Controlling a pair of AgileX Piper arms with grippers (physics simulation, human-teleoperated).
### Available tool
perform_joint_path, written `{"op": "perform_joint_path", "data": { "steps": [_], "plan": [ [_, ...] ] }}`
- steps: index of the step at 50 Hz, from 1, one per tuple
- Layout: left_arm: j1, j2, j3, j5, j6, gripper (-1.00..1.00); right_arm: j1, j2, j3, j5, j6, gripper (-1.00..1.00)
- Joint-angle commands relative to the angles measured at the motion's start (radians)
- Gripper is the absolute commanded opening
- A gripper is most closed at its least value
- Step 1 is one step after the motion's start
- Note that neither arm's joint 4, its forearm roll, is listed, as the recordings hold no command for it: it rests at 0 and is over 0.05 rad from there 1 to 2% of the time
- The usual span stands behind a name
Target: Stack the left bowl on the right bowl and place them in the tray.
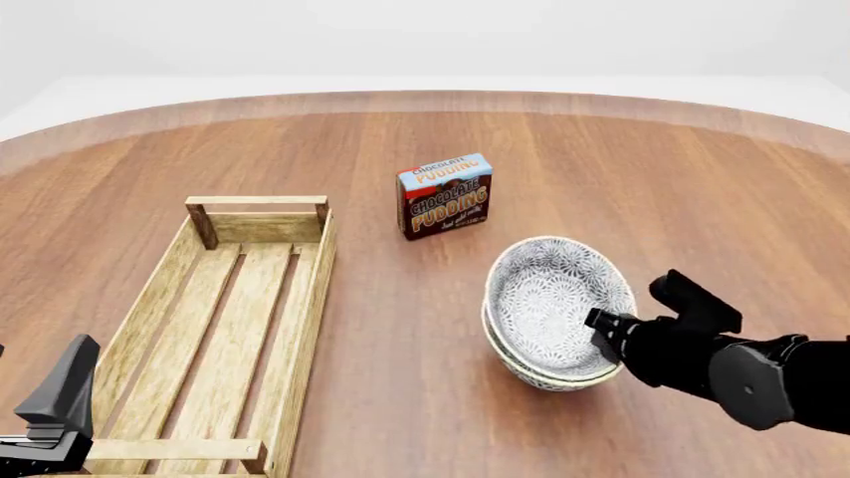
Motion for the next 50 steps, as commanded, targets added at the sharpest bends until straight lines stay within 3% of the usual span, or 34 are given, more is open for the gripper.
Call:
{"op": "perform_joint_path", "data": {
  "steps": [1, 3, 14, 21, 23, 25, 28, 30, 31, 34, 36, 38, 39, 44, 50],
  "plan": [
    [0.000, 0.000, 0.000, 0.000, 0.000, 1.00, 0.036, 0.002, -0.006, 0.038, -0.022, -1.00],
    [0.000, 0.000, 0.000, 0.000, 0.000, 1.00, 0.032, -0.022, -0.024, 0.077, -0.048, -1.00],
    [0.000, 0.000, 0.000, 0.000, 0.000, 1.00, 0.059, -0.164, -0.058, 0.194, -0.072, -1.00],
    [0.000, 0.000, 0.000, 0.000, 0.000, 1.00, 0.058, -0.342, -0.177, 0.402, -0.187, -1.00],
    [0.000, 0.000, 0.000, 0.000, 0.000, 1.00, 0.010, -0.354, -0.244, 0.465, -0.296, -1.00],
    [0.000, 0.000, 0.000, 0.000, 0.000, 1.00, 0.057, -0.404, -0.269, 0.488, -0.267, -1.00],
    [0.000, 0.000, 0.000, 0.000, 0.000, 1.00, 0.037, -0.423, -0.333, 0.538, -0.358, -1.00],
    [0.000, 0.000, 0.000, 0.000, 0.000, 1.00, 0.053, -0.437, -0.351, 0.552, -0.359, -1.00],
    [0.000, 0.000, 0.000, 0.000, 0.000, 1.00, 0.029, -0.435, -0.399, 0.582, -0.467, -1.00],
    [0.000, 0.000, 0.000, 0.000, 0.000, 1.00, 0.051, -0.464, -0.429, 0.591, -0.459, -1.00],
    [0.000, 0.000, 0.000, 0.000, 0.000, 1.00, 0.043, -0.461, -0.458, 0.602, -0.538, -1.00],
    [0.000, 0.000, 0.000, 0.000, 0.000, 1.00, 0.039, -0.467, -0.485, 0.608, -0.582, -1.00],
    [0.000, 0.000, 0.000, 0.000, 0.000, 1.00, 0.070, -0.459, -0.492, 0.609, -0.577, -1.00],
    [0.000, 0.000, 0.000, 0.000, 0.000, 1.00, 0.102, -0.449, -0.535, 0.581, -0.660, -1.00],
    [0.000, 0.000, 0.000, 0.000, 0.000, 1.00, 0.135, -0.390, -0.558, 0.531, -0.678, -1.00]
  ]
}}
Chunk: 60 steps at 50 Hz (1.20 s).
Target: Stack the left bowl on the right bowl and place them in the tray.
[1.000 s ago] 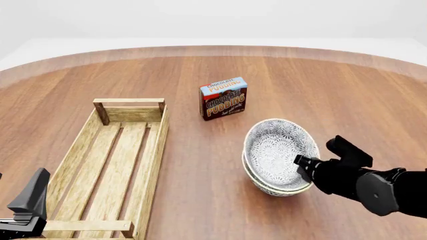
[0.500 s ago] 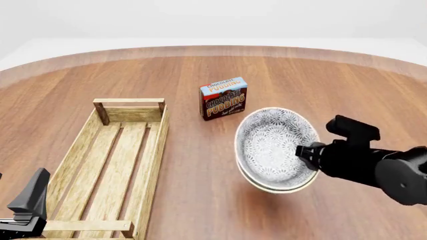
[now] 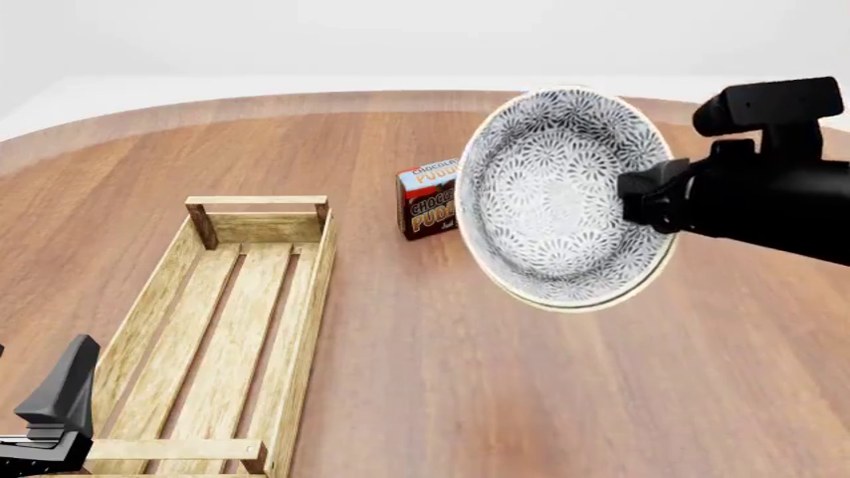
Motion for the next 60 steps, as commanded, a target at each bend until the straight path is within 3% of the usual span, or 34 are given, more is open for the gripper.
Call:
{"op": "perform_joint_path", "data": {
  "steps": [1, 5, 35, 36, 38, 39, 41, 43, 55, 58, 60],
  "plan": [
    [0.000, 0.000, 0.000, 0.000, 0.000, 1.00, 0.063, 0.039, -0.098, -0.027, -0.086, -1.00],
    [0.000, 0.000, 0.000, 0.000, 0.000, 1.00, 0.079, 0.029, -0.097, -0.056, -0.146, -1.00],
    [0.000, 0.007, -0.004, -0.002, 0.000, 1.00, 0.097, 0.021, -0.093, -0.062, -0.147, -1.00],
    [0.000, 0.007, -0.004, -0.002, 0.000, 1.00, 0.171, 0.057, -0.132, -0.046, -0.049, -1.00],
    [0.000, 0.007, -0.004, -0.002, 0.000, 1.00, 0.210, 0.078, -0.158, -0.056, -0.033, -1.00],
    [0.000, 0.007, -0.004, -0.002, 0.000, 1.00, 0.244, 0.128, -0.177, -0.052, 0.010, -1.00],
    [0.000, 0.007, -0.004, -0.002, 0.000, 1.00, 0.255, 0.131, -0.186, -0.066, 0.006, -1.00],
    [0.000, 0.007, -0.004, -0.002, 0.000, 1.00, 0.312, 0.198, -0.234, -0.070, 0.087, -1.00],
    [0.000, 0.007, -0.004, -0.002, 0.000, 1.00, 0.406, 0.378, -0.325, -0.064, 0.265, -1.00],
    [0.000, 0.007, -0.004, -0.002, 0.000, 1.00, 0.421, 0.398, -0.337, -0.061, 0.294, -1.00],
    [0.000, 0.007, -0.004, -0.002, 0.000, 1.00, 0.408, 0.417, -0.356, -0.052, 0.280, -1.00]
  ]
}}
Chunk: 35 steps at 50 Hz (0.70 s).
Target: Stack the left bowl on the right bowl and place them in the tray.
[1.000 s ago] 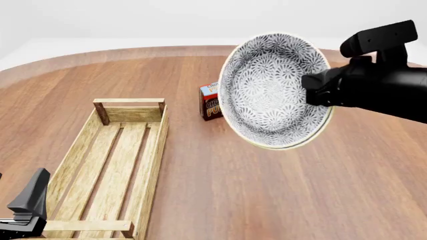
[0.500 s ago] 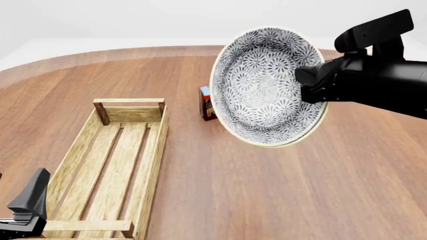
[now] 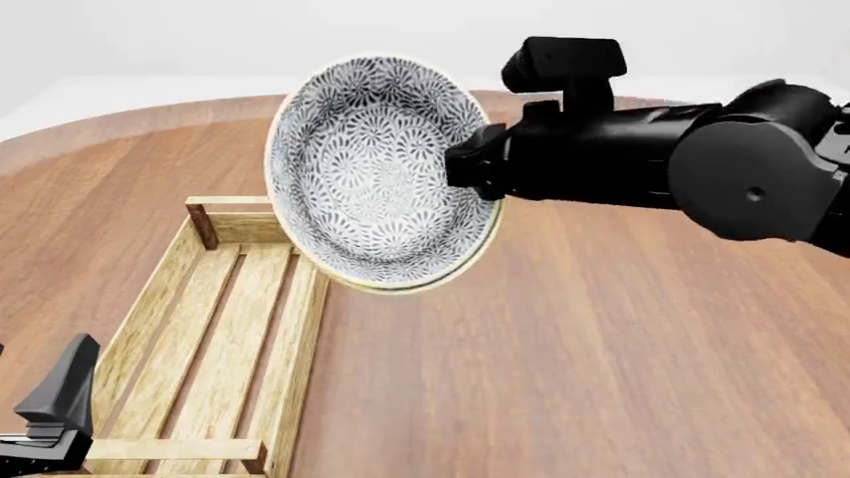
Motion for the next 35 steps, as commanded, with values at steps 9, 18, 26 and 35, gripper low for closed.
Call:
{"op": "perform_joint_path", "data": {
  "steps": [9, 18, 26, 35],
  "plan": [
    [0.000, 0.001, 0.000, 0.000, 0.000, 1.00, 0.060, 0.225, -0.153, 0.044, 0.179, -1.00],
    [0.000, 0.001, 0.000, 0.000, 0.000, 1.00, 0.129, 0.303, -0.216, 0.073, 0.278, -1.00],
    [0.000, 0.001, 0.000, 0.000, 0.000, 1.00, 0.147, 0.364, -0.279, 0.093, 0.310, -1.00],
    [0.000, 0.001, 0.000, 0.000, 0.000, 1.00, 0.151, 0.428, -0.351, 0.117, 0.349, -1.00]
  ]
}}
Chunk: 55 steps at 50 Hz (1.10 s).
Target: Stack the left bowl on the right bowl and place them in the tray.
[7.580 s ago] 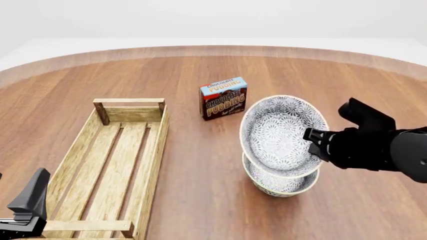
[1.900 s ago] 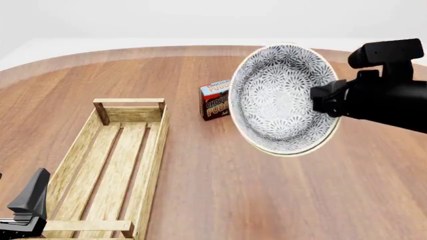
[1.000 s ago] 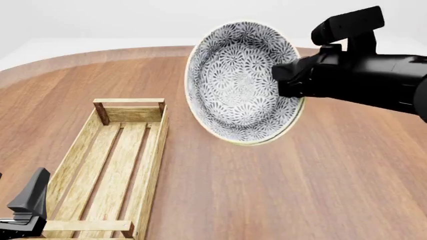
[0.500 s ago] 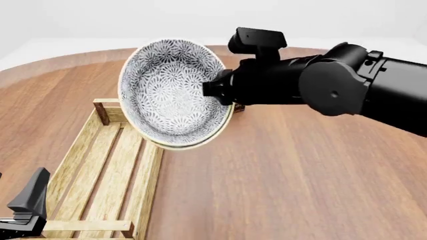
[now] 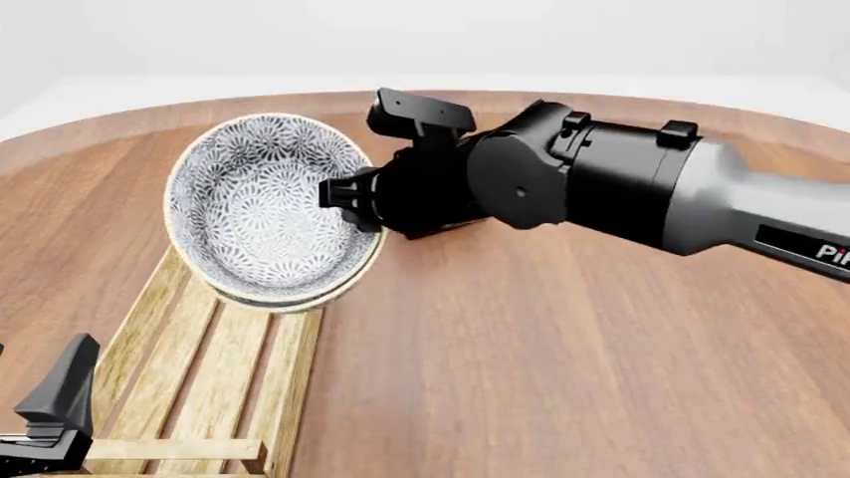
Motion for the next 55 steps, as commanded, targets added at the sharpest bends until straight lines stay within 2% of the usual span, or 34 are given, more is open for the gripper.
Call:
{"op": "perform_joint_path", "data": {
  "steps": [1, 3, 6, 12, 13, 15, 18, 23, 24, 26, 27, 33, 42, 55],
  "plan": [
    [0.000, 0.000, 0.000, 0.000, 0.000, 1.00, 0.012, 0.086, -0.107, 0.028, 0.059, -1.00],
    [0.000, 0.000, 0.000, 0.000, 0.000, 1.00, 0.023, 0.096, -0.115, 0.022, 0.088, -1.00],
    [0.000, 0.000, 0.000, 0.000, 0.000, 1.00, 0.021, 0.103, -0.131, 0.029, 0.086, -1.00],
    [0.000, 0.000, 0.000, 0.000, 0.000, 1.00, 0.045, 0.140, -0.187, 0.034, 0.125, -1.00],
    [0.000, 0.000, 0.000, 0.000, 0.000, 1.00, 0.072, 0.129, -0.161, 0.010, 0.158, -1.00],
    [0.000, 0.000, 0.000, 0.000, 0.000, 1.00, 0.066, 0.154, -0.195, 0.020, 0.154, -1.00],
    [0.000, 0.000, 0.000, 0.000, 0.000, 1.00, 0.100, 0.152, -0.165, -0.017, 0.206, -1.00],
    [0.000, 0.000, 0.000, 0.000, 0.000, 1.00, 0.117, 0.163, -0.155, -0.046, 0.231, -1.00],
    [0.000, 0.000, 0.000, 0.000, 0.000, 1.00, 0.147, 0.146, -0.111, -0.084, 0.271, -1.00],
    [0.000, 0.000, 0.000, 0.000, 0.000, 1.00, 0.125, 0.177, -0.160, -0.059, 0.249, -1.00],
    [0.000, 0.000, 0.000, 0.000, 0.000, 1.00, 0.136, 0.176, -0.143, -0.075, 0.268, -1.00],
    [0.000, 0.000, 0.000, 0.000, 0.000, 1.00, 0.139, 0.198, -0.139, -0.111, 0.289, -1.00],
    [0.000, 0.000, 0.000, 0.000, 0.000, 1.00, 0.094, 0.260, -0.212, -0.104, 0.273, -1.00],
    [0.000, 0.000, 0.000, 0.000, 0.000, 1.00, 0.076, 0.321, -0.251, -0.122, 0.290, -1.00]
  ]
}}
